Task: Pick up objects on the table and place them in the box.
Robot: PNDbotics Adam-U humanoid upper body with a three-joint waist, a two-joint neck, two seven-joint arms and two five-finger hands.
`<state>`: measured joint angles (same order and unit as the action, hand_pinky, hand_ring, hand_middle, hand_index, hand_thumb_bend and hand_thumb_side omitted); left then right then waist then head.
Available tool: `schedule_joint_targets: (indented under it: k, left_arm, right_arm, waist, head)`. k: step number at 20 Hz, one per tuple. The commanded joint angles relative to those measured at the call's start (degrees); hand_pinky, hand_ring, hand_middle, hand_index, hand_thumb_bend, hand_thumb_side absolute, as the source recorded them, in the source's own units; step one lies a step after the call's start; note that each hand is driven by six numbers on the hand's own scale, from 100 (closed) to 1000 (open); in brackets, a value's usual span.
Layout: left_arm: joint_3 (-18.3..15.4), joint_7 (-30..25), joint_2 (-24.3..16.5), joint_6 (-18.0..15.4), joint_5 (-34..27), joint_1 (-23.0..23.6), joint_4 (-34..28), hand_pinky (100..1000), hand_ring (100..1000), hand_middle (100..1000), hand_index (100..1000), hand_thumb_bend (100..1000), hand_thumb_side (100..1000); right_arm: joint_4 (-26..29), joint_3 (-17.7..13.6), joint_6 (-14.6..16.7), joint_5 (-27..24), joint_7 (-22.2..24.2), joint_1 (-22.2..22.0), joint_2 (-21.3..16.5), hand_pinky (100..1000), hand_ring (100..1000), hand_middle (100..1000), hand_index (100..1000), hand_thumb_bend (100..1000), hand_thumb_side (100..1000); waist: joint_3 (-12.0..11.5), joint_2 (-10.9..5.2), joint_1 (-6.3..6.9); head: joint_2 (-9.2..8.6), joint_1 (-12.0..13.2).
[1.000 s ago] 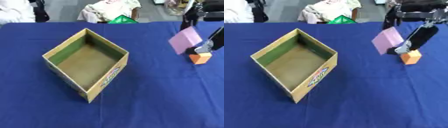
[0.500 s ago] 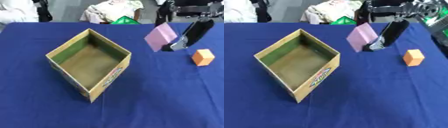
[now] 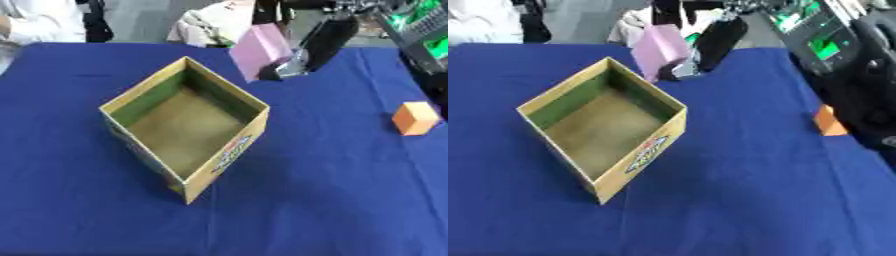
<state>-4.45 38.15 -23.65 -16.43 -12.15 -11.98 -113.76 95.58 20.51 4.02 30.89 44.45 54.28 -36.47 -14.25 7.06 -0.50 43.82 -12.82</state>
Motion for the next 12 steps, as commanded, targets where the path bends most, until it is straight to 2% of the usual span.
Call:
schedule_joint_targets:
  k: [1,6,12]
  left_arm:
    - [-0.11,-0.31,-0.39,-0.09,-0.42,-1.04,-0.84,845,663,730,854,539,954]
    - [-0.16,-0.28,0.01,-0.11,-0.58,-0.98,-0.84,845,663,730,854,541,954]
    - [-0.22,-0.26,0.4,-0.14,-0.66,-0.92,-0.84,845,663,730,853,540,955]
  right_arm:
    - [-3.92,0.88,0.04,2.81,1.13,3.72,3.48,518,606,536,550,224,445]
    - [-10.73,1.78,0.82,7.01,0.75,5.23,10.3,516,602,533,548,215,449]
    - [-18.85,2.84,2.8,12.02,-1.41,4.15,18.45,515,607,537,551,215,456]
  waist:
    - [-0.27,-0.59,0.14]
    - [-1.1,-0.64,0.27]
    - [-1.22,-0.61,0.29]
  head:
    - [0.3,-0.71]
    - [0.3,-1.31]
    - [0.3,-1.3]
